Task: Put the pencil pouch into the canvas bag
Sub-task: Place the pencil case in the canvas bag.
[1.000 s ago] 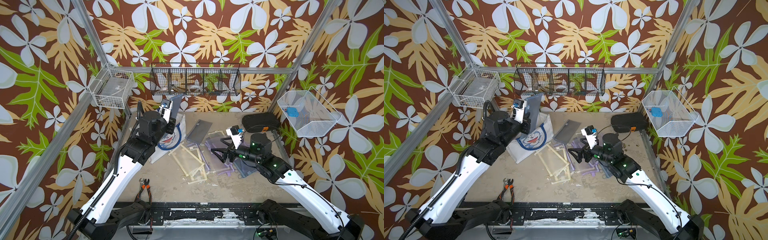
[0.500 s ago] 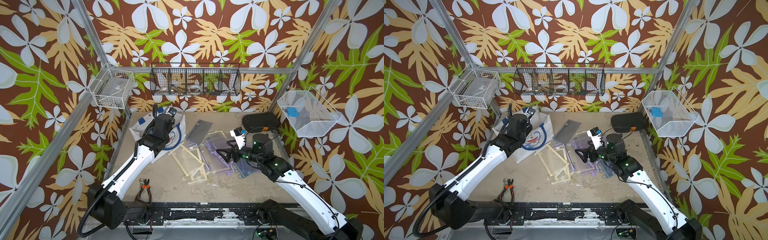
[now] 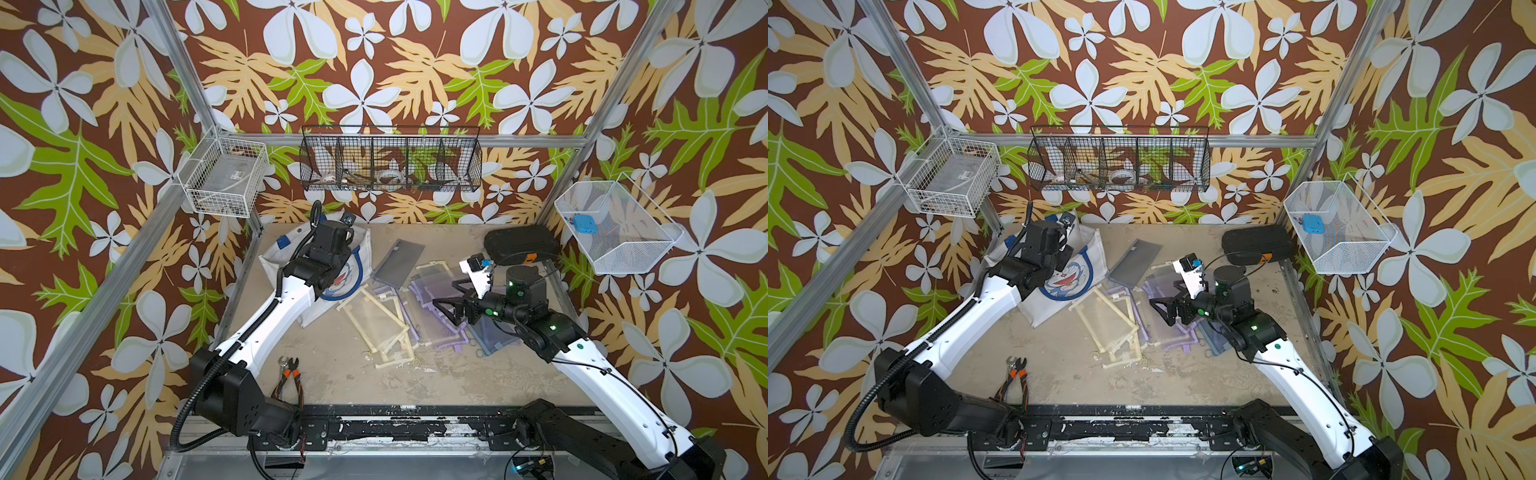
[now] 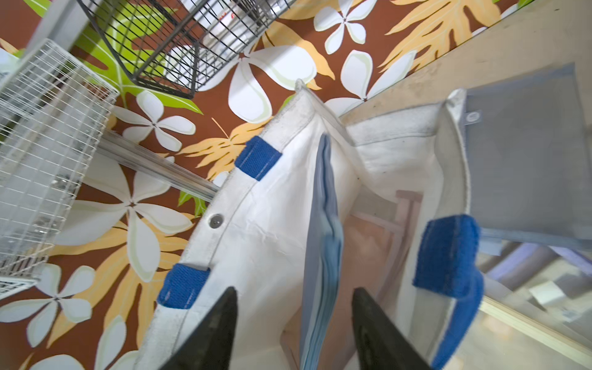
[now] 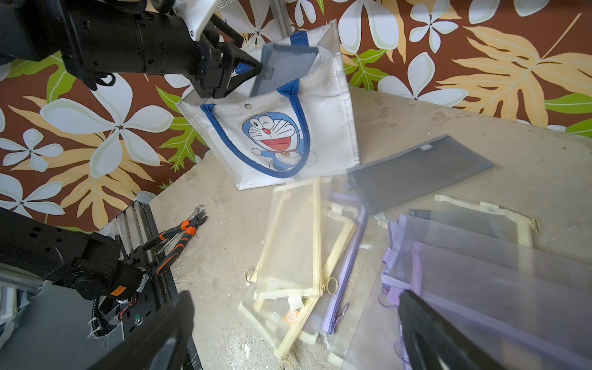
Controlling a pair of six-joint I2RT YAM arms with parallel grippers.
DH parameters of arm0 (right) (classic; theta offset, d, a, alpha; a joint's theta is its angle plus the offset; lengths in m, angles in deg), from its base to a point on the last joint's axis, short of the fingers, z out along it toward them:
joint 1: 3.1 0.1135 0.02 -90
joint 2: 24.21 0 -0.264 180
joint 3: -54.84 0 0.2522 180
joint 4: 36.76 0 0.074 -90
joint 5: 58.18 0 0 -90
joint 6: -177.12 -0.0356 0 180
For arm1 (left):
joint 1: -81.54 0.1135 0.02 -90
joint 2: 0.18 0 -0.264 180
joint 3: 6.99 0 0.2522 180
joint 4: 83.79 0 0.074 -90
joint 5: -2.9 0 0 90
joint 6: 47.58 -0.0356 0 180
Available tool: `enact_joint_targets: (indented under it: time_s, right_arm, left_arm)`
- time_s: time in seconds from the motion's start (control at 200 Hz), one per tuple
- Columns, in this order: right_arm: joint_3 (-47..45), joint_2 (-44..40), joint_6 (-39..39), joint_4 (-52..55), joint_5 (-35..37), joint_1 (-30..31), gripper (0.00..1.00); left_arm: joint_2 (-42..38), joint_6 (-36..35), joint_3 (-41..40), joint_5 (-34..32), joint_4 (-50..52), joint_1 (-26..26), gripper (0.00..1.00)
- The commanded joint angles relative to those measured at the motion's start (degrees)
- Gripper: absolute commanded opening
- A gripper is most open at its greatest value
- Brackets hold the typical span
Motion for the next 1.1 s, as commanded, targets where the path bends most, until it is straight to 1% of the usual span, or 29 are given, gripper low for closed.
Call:
enact_joint_targets:
  time_s: [0.0,0.12,0.195,0.275,0.395,0.485,0.545,0.611,0.676,0.741,0.836,0.911,1.026,1.096]
  right_arm:
    - [0.2,0.5,0.1,-0.1,0.9,-0.1,1.00]
    - [-0.6,1.5,-1.1,-0.9,1.1,-0.1,0.99]
    - [-1.1,2.5,-1.7,-1.5,0.7,0.0,0.99]
    - [-2.9,4.3,-2.0,-3.4,0.0,-0.1,0.99]
    - [-4.4,10.9,-2.3,-5.4,-1.6,0.6,0.96]
    - [-3.7,17.2,-2.0,-6.9,-0.7,4.2,0.95]
    - [-2.1,21.7,-1.7,-8.2,1.7,7.5,0.95]
    - [0.7,27.4,-1.7,-9.7,2.8,10.8,0.94]
    - [4.3,33.7,-1.8,-10.3,3.8,12.6,0.90]
    - [8.5,39.5,-1.4,-9.6,4.9,13.7,0.85]
    - [12.9,45.7,-0.7,-8.2,6.9,14.3,0.76]
    - [14.4,48.1,-0.2,-7.3,8.6,14.5,0.72]
    - [14.0,49.9,0.5,-7.6,9.5,14.5,0.72]
    - [14.0,51.3,1.1,-7.5,9.7,14.6,0.70]
  left_arm:
    - [-1.7,5.8,0.9,3.1,5.5,0.2,0.73]
    - [-5.7,8.4,0.8,6.8,6.2,0.1,0.73]
    - [-8.0,10.2,0.8,9.1,6.5,0.2,0.72]
    - [-11.4,13.3,-0.4,15.1,7.1,0.2,0.70]
    - [-20.3,18.4,-7.9,24.8,7.0,0.0,0.69]
    - [-27.9,24.1,-14.8,29.5,7.4,-0.4,0.69]
    - [-32.2,29.0,-19.3,30.3,7.5,-1.8,0.70]
    - [-35.2,33.0,-23.7,30.1,7.2,-4.9,0.70]
    - [-36.9,36.7,-27.0,29.2,6.4,-7.4,0.70]
    - [-38.2,38.6,-28.7,31.1,4.2,-8.5,0.70]
    - [-39.2,39.2,-29.3,32.0,3.2,-8.5,0.69]
    - [-39.3,38.9,-29.5,32.3,2.8,-8.5,0.69]
    - [-39.5,38.8,-30.9,33.2,1.0,-8.5,0.69]
    - [-39.7,39.4,-31.9,33.9,-0.6,-8.5,0.69]
